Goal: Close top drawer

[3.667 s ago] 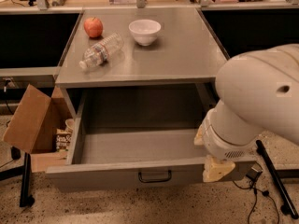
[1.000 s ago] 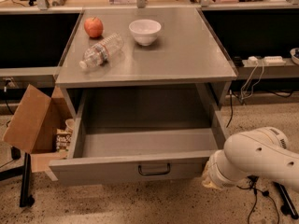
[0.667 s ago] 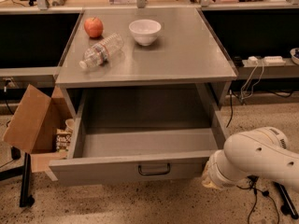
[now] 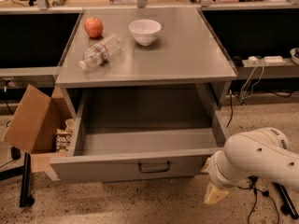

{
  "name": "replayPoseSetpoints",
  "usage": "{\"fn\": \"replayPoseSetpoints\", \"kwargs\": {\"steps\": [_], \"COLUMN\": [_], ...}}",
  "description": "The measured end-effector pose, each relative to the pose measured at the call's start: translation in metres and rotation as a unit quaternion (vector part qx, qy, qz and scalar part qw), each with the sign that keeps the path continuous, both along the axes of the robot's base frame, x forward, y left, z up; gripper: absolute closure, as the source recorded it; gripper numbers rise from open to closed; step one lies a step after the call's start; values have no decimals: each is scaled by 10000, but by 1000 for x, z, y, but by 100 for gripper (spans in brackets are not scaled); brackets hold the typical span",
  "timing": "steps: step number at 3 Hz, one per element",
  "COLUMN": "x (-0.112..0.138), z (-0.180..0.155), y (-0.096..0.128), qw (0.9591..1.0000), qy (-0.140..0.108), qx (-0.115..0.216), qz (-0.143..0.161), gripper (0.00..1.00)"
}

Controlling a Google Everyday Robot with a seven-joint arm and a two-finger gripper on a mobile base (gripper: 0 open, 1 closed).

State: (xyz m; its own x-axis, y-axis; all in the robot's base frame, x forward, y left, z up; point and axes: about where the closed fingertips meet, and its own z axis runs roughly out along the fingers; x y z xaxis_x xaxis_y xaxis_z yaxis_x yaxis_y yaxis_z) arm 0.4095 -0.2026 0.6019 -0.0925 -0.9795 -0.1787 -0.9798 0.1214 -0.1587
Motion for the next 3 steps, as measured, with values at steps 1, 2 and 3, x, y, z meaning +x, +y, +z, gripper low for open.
{"fn": "replayPoseSetpoints", "kwargs": {"steps": [1,2,3], "x": [13,40,87], "z": [-1,-4,-5], "y": [-1,-1,-4], "qw": [9997,9983,9940], "qy": [-127,-293,-576], "qx": [169,397,784], "qz": [117,312,506], "gripper": [0,0,26]}}
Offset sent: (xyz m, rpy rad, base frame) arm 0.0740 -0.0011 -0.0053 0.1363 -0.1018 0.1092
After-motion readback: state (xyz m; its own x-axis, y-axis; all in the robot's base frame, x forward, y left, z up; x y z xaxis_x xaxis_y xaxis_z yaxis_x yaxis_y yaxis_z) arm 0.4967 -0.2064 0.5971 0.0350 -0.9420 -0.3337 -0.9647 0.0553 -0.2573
